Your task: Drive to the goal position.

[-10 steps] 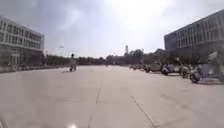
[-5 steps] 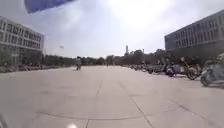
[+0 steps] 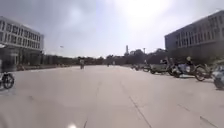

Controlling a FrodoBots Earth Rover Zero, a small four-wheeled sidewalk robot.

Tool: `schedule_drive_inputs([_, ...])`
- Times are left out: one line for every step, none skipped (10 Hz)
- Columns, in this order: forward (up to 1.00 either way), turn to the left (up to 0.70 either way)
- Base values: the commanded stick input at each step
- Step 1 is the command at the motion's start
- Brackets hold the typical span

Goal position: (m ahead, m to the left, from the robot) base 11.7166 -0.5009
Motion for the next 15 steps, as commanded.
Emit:
schedule_drive_inputs([1.00,0.00])
schedule_drive_inputs([1.00,0.00])
schedule_drive_inputs([1.00,0.00])
schedule_drive_inputs([1.00,0.00])
schedule_drive_inputs([1.00,0.00])
schedule_drive_inputs([1.00,0.00])
schedule_drive_inputs([1.00,0.00])
schedule_drive_inputs([1.00,0.00])
schedule_drive_inputs([1.00,0.00])
schedule_drive_inputs([1.00,0.00])
schedule_drive_inputs([1.00,0.00])
schedule_drive_inputs([1.00,0.00])
schedule_drive_inputs([1.00,0.00])
schedule_drive_inputs([1.00,0.00])
schedule_drive_inputs([1.00,0.00])
